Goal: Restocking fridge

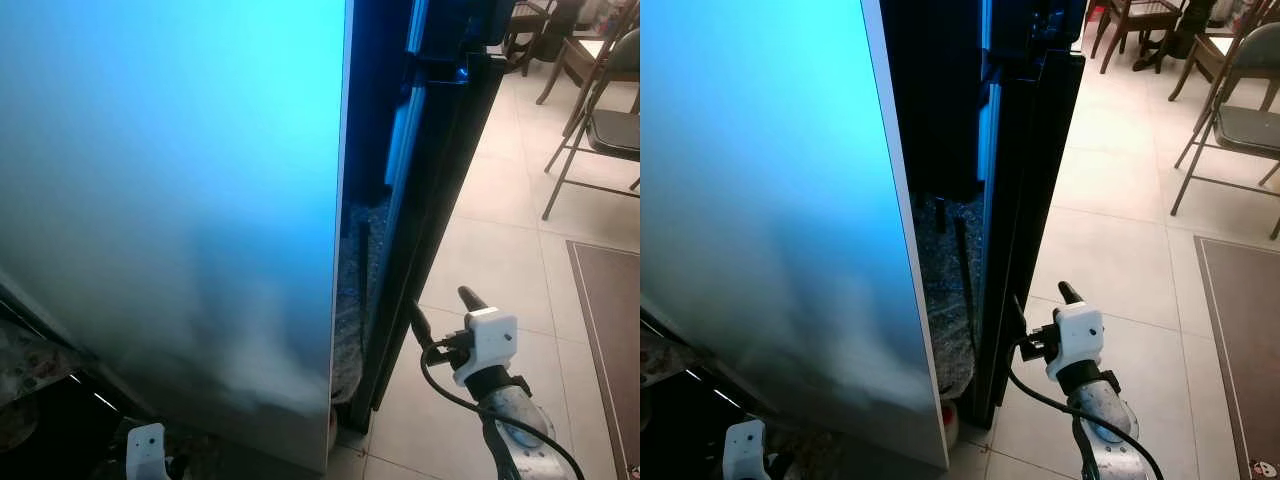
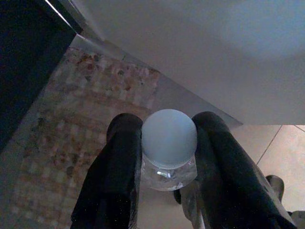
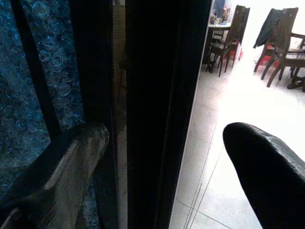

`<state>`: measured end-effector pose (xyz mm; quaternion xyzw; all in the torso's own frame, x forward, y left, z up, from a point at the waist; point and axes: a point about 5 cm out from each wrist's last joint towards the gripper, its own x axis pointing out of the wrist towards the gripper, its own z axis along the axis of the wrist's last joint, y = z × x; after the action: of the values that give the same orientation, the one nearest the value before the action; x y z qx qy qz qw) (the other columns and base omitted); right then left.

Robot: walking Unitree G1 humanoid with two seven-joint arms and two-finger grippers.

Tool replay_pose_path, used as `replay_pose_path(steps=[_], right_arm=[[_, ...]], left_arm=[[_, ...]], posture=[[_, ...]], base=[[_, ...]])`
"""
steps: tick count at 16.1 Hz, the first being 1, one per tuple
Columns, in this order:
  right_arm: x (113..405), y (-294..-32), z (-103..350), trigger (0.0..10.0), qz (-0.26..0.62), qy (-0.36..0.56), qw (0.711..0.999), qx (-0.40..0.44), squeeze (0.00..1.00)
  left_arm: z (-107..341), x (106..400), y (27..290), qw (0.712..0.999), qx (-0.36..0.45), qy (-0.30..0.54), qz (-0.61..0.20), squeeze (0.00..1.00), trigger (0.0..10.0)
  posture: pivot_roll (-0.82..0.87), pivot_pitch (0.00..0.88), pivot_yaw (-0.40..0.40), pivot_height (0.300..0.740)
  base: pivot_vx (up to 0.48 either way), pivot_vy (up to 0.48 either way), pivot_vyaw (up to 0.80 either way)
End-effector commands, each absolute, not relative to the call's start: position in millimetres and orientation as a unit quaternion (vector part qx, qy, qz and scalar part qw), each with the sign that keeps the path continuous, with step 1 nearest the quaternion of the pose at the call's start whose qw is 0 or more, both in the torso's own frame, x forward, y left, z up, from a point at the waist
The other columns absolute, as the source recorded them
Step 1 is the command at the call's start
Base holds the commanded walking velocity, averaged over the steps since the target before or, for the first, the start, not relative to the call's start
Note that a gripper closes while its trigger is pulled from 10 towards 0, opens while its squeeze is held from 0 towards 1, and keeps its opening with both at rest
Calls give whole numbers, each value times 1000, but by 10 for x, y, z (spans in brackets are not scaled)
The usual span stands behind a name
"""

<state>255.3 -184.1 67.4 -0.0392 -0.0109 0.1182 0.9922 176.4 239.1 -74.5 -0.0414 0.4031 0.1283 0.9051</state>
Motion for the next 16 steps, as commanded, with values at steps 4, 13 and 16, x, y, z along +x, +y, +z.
replay_pose_path(steps=[4, 13, 16], right_arm=[[2566, -1715, 709, 10000, 165, -7, 985, -41, 0], [2802, -1643, 825, 10000, 177, -24, 982, -54, 0], [2835, -1708, 838, 10000, 133, -37, 988, -68, 0]], left_arm=[[-753, 1740, 2409, 903, -39, 407, 131, 0, 10000], [-754, 1742, 2399, 903, -40, 406, 131, 0, 10000], [-756, 1739, 2398, 903, -38, 408, 130, 0, 10000]], posture=[[-96, 0, 29, 740], [-80, 0, 19, 740], [-82, 0, 20, 740]], base=[[0, 0, 0], [0, 0, 0], [0, 0, 0]])
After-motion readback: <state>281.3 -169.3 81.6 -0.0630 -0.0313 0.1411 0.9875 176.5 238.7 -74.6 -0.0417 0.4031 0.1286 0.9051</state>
